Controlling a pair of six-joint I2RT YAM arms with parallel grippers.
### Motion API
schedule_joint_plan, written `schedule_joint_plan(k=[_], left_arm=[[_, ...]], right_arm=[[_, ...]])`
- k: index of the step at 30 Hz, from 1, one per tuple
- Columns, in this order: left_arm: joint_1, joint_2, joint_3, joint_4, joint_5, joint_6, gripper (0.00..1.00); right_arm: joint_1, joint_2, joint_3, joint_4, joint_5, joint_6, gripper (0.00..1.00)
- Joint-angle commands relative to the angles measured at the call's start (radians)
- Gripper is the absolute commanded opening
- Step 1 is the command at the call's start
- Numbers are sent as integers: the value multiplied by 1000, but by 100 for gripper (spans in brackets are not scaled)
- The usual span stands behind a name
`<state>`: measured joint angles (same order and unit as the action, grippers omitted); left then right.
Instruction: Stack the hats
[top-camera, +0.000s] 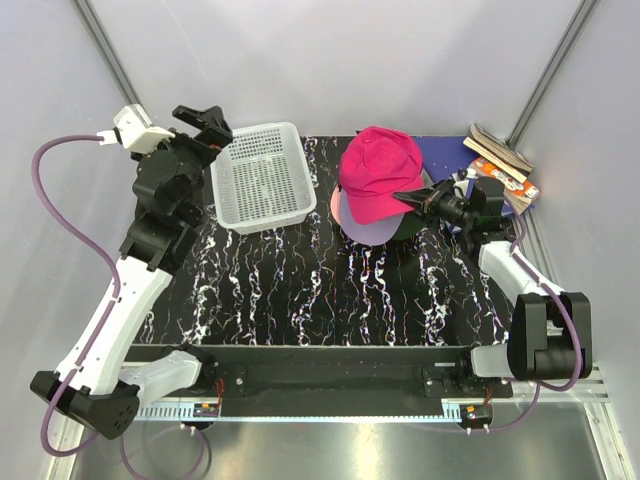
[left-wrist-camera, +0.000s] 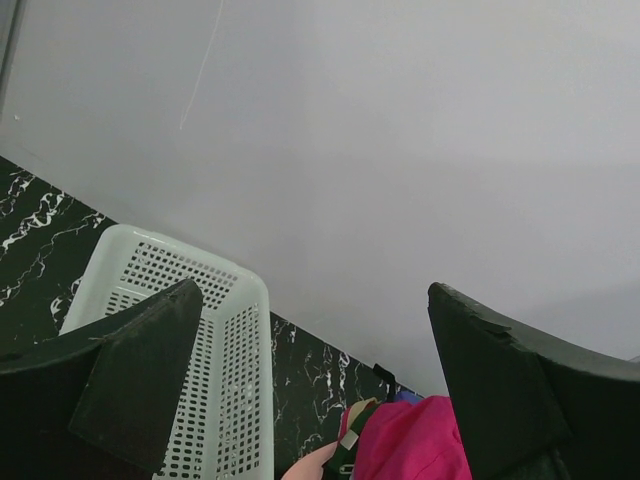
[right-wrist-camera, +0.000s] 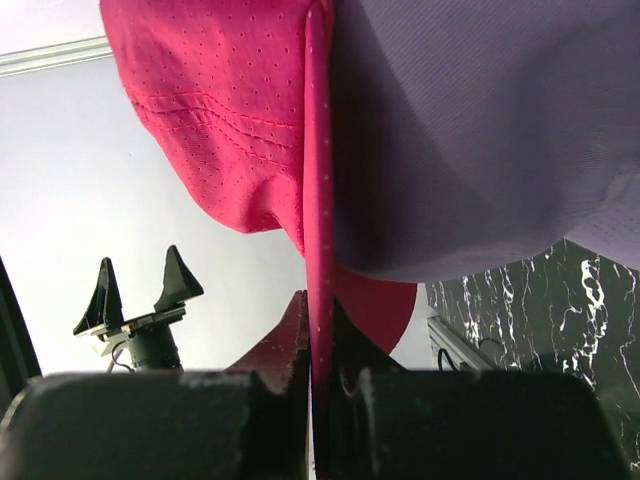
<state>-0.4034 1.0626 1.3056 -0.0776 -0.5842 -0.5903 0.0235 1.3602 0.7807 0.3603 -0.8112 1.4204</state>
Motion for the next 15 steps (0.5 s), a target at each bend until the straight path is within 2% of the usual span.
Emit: schedule_joint_plan(k=[1, 15], left_arm=[[6, 14, 11, 36, -17, 29, 99], [37, 89, 47, 47, 15, 37, 99]], right_arm=[[-17, 33, -23, -76, 21, -23, 0], [-65, 92, -24, -213, 40, -121, 0]])
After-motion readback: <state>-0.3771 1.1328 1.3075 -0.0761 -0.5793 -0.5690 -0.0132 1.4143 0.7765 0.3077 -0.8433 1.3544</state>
